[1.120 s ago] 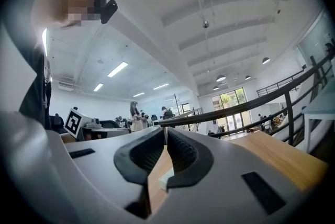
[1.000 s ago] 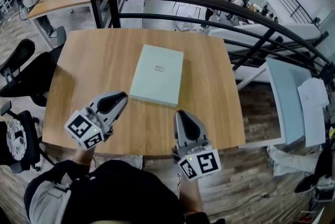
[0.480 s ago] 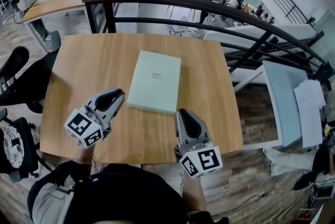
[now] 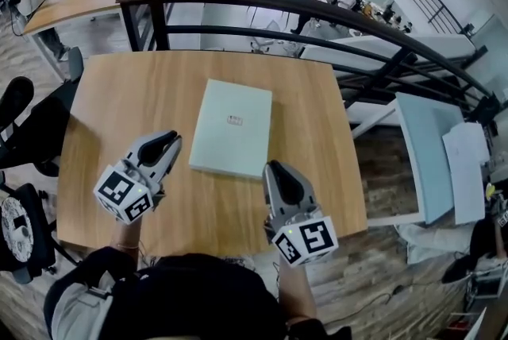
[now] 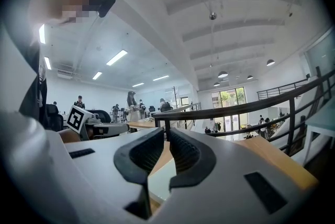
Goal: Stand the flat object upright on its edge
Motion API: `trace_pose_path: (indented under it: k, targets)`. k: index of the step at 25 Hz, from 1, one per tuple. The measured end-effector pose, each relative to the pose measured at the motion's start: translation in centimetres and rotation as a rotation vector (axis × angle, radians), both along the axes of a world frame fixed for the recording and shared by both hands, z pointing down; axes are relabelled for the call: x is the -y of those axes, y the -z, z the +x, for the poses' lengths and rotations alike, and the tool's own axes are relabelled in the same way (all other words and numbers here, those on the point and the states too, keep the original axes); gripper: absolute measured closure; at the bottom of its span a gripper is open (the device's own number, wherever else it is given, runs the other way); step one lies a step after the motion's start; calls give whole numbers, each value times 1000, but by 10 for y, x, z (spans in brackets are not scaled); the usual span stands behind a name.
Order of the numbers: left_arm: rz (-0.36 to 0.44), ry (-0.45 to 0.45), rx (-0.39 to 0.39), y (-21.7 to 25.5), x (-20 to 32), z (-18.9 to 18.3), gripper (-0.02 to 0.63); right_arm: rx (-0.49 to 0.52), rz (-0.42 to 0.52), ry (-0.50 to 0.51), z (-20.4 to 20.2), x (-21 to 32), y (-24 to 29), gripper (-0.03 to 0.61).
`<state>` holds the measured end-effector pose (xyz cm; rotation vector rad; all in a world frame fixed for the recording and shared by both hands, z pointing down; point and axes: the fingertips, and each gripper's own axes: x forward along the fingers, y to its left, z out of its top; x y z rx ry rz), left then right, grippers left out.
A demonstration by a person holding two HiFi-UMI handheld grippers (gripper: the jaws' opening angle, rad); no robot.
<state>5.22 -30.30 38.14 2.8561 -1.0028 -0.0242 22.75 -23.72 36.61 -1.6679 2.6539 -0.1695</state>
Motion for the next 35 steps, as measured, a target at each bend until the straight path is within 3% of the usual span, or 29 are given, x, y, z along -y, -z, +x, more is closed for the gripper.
trace_pose_path:
  k: [6, 14, 26, 31, 35]
  targets:
    - [-11, 2, 23, -9, 21, 9, 577, 6, -16, -6, 16, 26, -9, 549]
    - [-29, 69, 85, -17, 51, 27, 577, 27, -31, 51, 35, 72, -22, 549]
    - [-76, 114, 109, -44, 94, 33, 575, 17, -94, 59, 45, 135, -66, 549]
    - [-128, 129, 109, -64, 113, 35, 498, -17, -128, 37, 52, 158, -88, 549]
    - [-164, 96, 116, -80, 123, 47, 474, -20, -166, 1, 63, 171, -102, 548]
